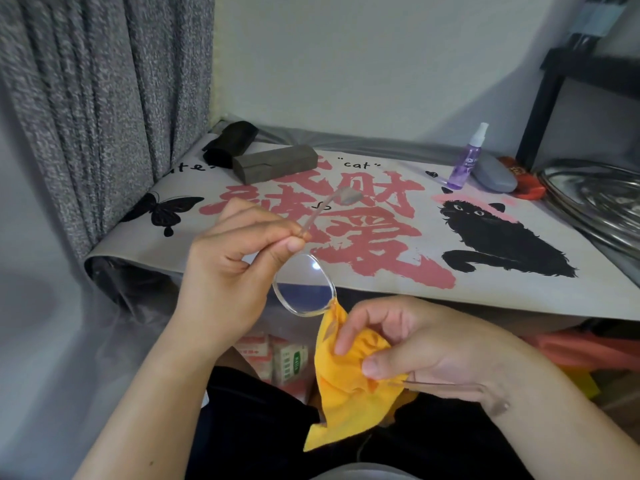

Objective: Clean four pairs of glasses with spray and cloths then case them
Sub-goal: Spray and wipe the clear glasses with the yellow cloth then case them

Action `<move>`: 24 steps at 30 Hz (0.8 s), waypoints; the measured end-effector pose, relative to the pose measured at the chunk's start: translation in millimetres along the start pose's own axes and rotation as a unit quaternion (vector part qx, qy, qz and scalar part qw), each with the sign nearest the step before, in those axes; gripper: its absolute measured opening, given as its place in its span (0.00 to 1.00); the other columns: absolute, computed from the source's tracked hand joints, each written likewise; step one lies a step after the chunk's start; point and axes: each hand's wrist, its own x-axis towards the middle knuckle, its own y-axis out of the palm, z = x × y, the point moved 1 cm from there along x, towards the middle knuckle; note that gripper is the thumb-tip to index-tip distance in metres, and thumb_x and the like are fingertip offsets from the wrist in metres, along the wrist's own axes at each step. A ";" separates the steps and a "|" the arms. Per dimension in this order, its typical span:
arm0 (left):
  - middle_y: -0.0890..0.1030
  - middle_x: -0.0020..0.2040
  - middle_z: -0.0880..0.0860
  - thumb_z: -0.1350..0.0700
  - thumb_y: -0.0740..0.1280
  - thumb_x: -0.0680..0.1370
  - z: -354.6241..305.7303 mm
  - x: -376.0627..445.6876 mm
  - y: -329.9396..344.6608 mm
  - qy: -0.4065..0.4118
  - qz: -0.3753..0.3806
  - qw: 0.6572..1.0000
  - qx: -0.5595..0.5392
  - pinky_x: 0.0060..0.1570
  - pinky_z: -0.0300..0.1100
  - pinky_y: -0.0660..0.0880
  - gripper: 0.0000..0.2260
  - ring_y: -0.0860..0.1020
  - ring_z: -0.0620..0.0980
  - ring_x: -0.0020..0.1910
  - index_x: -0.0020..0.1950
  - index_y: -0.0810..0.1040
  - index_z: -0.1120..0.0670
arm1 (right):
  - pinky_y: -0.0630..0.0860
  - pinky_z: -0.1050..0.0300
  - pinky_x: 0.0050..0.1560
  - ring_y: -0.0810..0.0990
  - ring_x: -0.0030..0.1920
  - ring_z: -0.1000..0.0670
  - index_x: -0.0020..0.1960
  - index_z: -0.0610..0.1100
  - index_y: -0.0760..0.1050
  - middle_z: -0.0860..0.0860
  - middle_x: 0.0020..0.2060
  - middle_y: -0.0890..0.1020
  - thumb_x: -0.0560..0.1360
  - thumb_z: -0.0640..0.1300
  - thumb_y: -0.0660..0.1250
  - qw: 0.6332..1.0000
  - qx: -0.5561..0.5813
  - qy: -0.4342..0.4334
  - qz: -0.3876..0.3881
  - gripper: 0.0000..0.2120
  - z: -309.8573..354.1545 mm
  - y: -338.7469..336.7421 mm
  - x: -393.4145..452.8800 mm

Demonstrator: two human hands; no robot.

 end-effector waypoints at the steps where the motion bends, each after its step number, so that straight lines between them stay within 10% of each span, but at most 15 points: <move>1: 0.83 0.45 0.47 0.62 0.70 0.78 -0.3 0.1 0.1 0.002 0.004 1.000 0.004 0.51 0.43 0.72 0.04 0.79 0.54 0.47 0.48 0.83 0.54 | 0.77 0.58 0.49 0.81 0.45 0.52 0.48 0.45 0.85 0.49 0.46 0.83 0.72 0.29 0.67 1.000 -0.006 0.010 0.002 0.15 1.9 0.8 1.3; 7: 0.83 0.45 0.46 0.61 0.70 0.78 -1.3 1.2 1.8 -0.018 -0.008 1.000 0.000 0.51 0.40 0.72 0.05 0.78 0.49 0.47 0.48 0.82 0.51 | 0.77 0.56 0.49 0.80 0.41 0.54 0.41 0.49 0.86 0.53 0.37 0.84 0.72 0.31 0.74 0.976 -0.195 0.007 -0.098 0.13 5.9 12.8 9.7; 12: 0.83 0.47 0.46 0.60 0.70 0.78 2.9 0.5 1.7 -0.063 -0.036 0.997 -0.015 0.51 0.37 0.73 0.07 0.79 0.41 0.47 0.48 0.82 0.47 | 0.78 0.57 0.47 0.81 0.40 0.55 0.41 0.48 0.87 0.52 0.38 0.85 0.74 0.31 0.73 0.978 -0.122 -0.059 -0.159 0.13 3.2 14.6 10.9; 20: 0.84 0.45 0.44 0.60 0.71 0.78 3.5 -0.7 3.5 -0.048 -0.010 0.998 -0.025 0.54 0.39 0.72 0.06 0.79 0.49 0.48 0.50 0.84 0.48 | 0.77 0.54 0.47 0.79 0.43 0.48 0.50 0.45 0.85 0.45 0.45 0.82 0.74 0.28 0.67 0.997 -0.049 0.026 0.045 0.15 8.4 2.8 6.2; 24: 0.84 0.47 0.44 0.59 0.71 0.78 2.4 -0.5 6.2 -0.073 -0.020 0.996 -0.047 0.51 0.41 0.74 0.07 0.80 0.46 0.48 0.49 0.85 0.46 | 0.74 0.58 0.42 0.77 0.38 0.51 0.41 0.48 0.86 0.48 0.38 0.82 0.72 0.28 0.72 0.979 -0.195 -0.007 -0.051 0.16 11.4 8.9 10.9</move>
